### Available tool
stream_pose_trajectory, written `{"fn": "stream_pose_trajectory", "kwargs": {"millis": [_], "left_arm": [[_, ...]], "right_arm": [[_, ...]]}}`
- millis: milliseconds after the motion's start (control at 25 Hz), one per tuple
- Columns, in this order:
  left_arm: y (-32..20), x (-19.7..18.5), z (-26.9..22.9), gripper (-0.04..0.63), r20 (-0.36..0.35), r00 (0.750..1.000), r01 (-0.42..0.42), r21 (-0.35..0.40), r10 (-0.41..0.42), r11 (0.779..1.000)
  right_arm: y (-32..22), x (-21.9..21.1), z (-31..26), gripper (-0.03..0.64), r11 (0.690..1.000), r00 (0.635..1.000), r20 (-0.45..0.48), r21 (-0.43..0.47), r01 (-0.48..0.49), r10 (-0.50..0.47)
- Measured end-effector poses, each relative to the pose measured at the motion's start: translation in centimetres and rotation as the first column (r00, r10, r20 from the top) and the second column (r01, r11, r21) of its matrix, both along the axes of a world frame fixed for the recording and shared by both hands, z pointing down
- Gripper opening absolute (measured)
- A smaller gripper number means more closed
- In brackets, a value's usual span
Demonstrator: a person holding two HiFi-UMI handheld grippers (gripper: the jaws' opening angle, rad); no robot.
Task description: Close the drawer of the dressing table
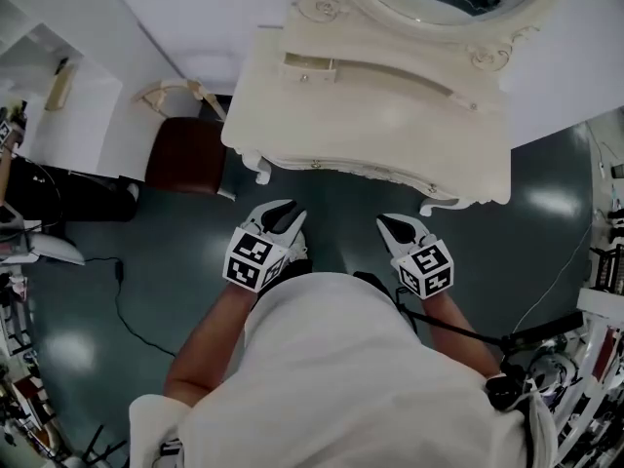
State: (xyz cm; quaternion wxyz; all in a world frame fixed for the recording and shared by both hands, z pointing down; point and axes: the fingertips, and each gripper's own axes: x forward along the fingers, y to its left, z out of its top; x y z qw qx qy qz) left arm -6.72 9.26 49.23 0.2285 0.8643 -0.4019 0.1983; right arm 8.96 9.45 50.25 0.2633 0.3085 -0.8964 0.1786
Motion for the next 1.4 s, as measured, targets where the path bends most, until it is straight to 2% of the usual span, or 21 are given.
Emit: {"fn": "stream_pose_trajectory", "kwargs": {"millis": [120,280,480,640,880,1200,1400], "left_arm": [[-3.8,-2.8,0.7,0.094,0.002,1.000,-0.012,0.001,0.012,1.000],[-8.6,-4.6,2.2,0.092,0.003,1.000,-0.014,-0.007,0.014,1.000],[-15.3,-5.2,4.4,0.037,0.007,1.000,0.029,-0.007,-0.029,1.000],[-20.4,-4.6,5.8,0.003,0.024,0.996,0.083,-0.014,-0.083,0.996],[-28.3,-3.9,7.7,0.006,0.059,0.980,0.190,-0.040,-0.188,0.981],[-35.2,-4.5,11.3,0.089,0.127,0.948,0.302,-0.068,-0.292,0.951],[-38.0,-4.8,13.1,0.114,0.159,0.927,0.357,-0.087,-0.341,0.930]], "right_arm": [[-2.2,-1.9,-0.6,0.002,0.999,0.999,-0.005,0.003,-0.043,0.043],[-4.8,-2.0,-1.0,0.002,0.993,0.993,-0.022,-0.001,-0.116,0.116],[-9.3,-0.5,-0.2,0.002,0.987,0.986,-0.035,-0.001,-0.162,0.162],[-13.3,0.7,0.2,0.002,0.989,0.989,-0.021,-0.004,-0.146,0.146],[-21.5,3.8,-0.3,0.002,0.994,0.994,-0.016,-0.002,-0.111,0.111],[-28.1,6.3,1.3,0.002,0.997,0.998,-0.023,-0.047,-0.057,0.056],[-30.7,7.6,2.0,0.002,0.997,0.999,-0.027,-0.071,-0.030,0.028]]}}
